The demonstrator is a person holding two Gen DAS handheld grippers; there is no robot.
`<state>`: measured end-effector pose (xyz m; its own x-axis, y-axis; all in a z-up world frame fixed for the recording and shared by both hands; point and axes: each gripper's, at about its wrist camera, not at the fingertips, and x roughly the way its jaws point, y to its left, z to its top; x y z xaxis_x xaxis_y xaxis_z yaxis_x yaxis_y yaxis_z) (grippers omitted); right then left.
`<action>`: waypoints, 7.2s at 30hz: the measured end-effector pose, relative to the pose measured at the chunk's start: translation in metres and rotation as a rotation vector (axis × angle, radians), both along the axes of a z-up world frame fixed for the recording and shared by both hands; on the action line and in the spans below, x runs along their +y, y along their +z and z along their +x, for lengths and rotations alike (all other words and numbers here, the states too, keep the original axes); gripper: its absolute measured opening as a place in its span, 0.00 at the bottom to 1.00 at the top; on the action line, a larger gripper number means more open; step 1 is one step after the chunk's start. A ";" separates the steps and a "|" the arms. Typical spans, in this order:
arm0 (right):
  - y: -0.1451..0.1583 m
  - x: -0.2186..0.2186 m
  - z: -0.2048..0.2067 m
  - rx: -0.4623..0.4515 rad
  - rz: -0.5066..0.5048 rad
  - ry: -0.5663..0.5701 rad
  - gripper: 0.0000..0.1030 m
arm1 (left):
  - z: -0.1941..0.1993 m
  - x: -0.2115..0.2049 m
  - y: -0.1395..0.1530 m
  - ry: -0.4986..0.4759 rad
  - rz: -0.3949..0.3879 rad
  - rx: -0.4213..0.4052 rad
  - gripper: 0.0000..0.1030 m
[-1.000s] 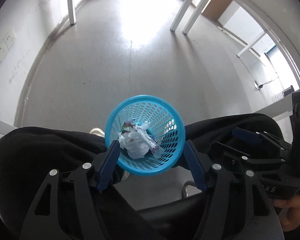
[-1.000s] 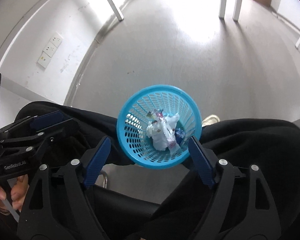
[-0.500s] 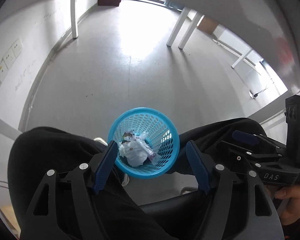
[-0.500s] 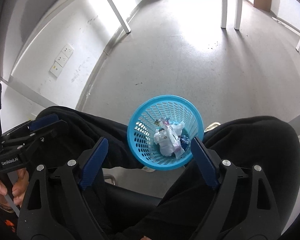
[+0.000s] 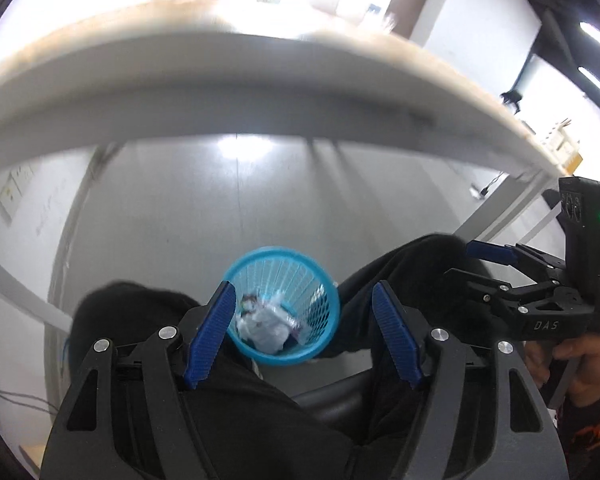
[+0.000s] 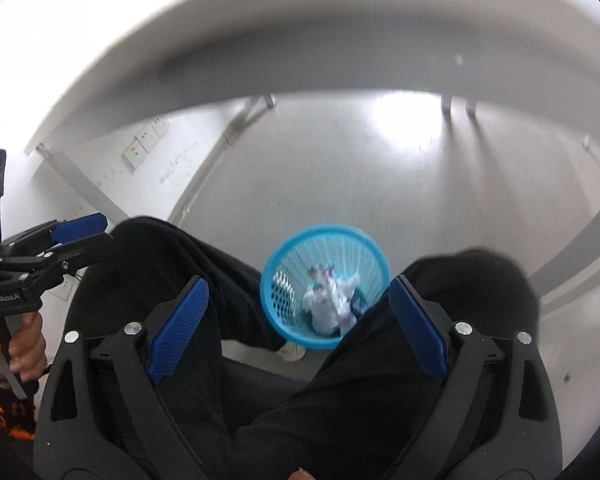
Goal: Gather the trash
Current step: 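Raise both tools back up to the remaining tissues and white cup, then grasp the white tissue with left tool while right tool grasps the white cup rim, then lift the tissue and white cup and carry both down over the wastebasket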
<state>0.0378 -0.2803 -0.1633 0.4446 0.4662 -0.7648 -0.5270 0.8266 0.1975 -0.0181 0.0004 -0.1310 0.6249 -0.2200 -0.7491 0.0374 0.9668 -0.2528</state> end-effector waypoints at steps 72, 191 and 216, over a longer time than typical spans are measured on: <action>0.168 0.060 0.318 -0.156 0.084 0.171 0.91 | 0.381 0.080 0.136 0.082 -0.127 -0.021 0.94; 0.078 -0.002 -0.046 -0.116 0.091 0.209 0.02 | -0.038 0.015 0.060 -0.049 -0.202 -0.059 0.02; -0.089 0.039 0.041 0.223 -0.109 0.066 0.02 | 0.097 0.012 -0.120 0.030 -0.076 0.272 0.01</action>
<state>0.0789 -0.2413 -0.2519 0.2303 0.3983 -0.8879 -0.5342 0.8144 0.2268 0.0787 0.0128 -0.2507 0.4104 -0.2662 -0.8722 -0.0703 0.9444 -0.3213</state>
